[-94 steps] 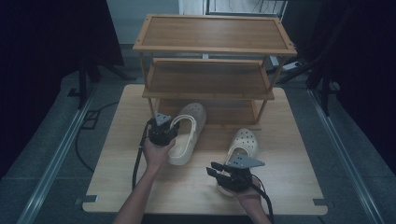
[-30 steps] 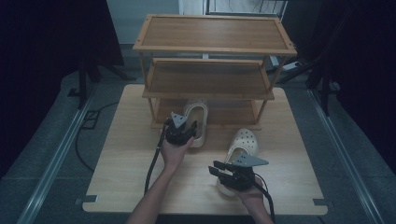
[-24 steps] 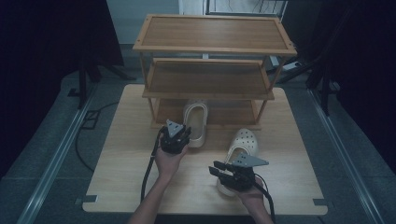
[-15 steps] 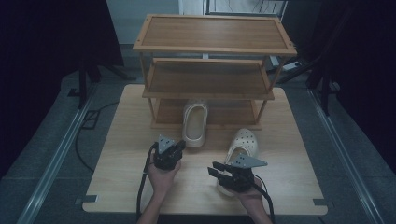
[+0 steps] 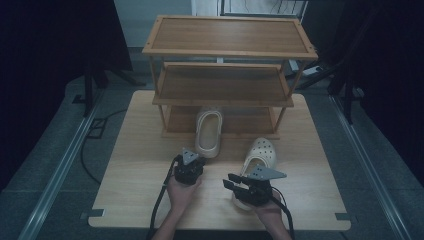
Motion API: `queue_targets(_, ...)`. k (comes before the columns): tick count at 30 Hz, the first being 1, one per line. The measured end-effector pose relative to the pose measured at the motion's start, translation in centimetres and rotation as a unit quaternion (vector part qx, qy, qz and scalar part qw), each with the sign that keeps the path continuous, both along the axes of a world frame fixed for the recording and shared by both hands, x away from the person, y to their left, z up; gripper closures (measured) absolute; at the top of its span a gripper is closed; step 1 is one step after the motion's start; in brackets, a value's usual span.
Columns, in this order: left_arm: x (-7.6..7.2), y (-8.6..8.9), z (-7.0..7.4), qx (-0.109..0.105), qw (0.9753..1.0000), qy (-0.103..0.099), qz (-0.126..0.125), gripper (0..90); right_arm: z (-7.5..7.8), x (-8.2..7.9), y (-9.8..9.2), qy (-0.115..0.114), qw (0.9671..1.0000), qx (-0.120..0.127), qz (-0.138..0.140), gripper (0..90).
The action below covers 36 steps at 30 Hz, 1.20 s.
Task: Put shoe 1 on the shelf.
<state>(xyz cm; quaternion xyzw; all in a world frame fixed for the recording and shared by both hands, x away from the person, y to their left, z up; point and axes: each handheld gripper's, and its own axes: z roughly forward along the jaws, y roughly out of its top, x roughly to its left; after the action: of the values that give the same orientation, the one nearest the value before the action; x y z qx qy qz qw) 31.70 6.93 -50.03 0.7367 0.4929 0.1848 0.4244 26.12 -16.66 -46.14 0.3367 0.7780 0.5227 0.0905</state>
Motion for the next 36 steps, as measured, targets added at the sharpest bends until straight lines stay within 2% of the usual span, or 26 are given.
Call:
queue_targets(5,0.8,-0.5,-0.1,0.013,0.9999,0.000,0.001,88.3,0.0,0.0,0.0,0.000,1.0000,0.000,0.000,66.9)
queue_targets(11,1.6,-1.0,-0.3,0.014,0.9999,-0.002,0.001,88.9,0.0,0.0,0.0,0.000,1.0000,0.000,0.000,66.9)
queue_targets(14,2.0,-1.3,-0.2,0.022,0.9998,-0.002,0.000,88.9,0.0,0.0,0.0,0.000,1.0000,-0.001,0.002,66.9)
queue_targets(16,2.5,-1.6,-0.1,0.032,0.9995,-0.001,-0.001,88.7,0.0,0.0,0.0,0.001,1.0000,0.000,0.001,66.9)
queue_targets(24,5.1,-2.5,-0.1,0.053,0.9986,-0.003,0.002,88.7,0.1,0.0,-0.2,0.003,1.0000,0.000,0.004,66.9)
queue_targets(29,6.6,-2.9,-0.2,0.049,0.9987,0.003,0.007,88.7,0.1,0.0,-0.2,0.003,1.0000,0.000,0.005,66.9)
queue_targets(36,8.2,-3.6,-0.2,0.048,0.9987,-0.001,0.018,88.0,0.2,0.0,-0.3,0.003,0.9999,-0.001,0.010,66.7)
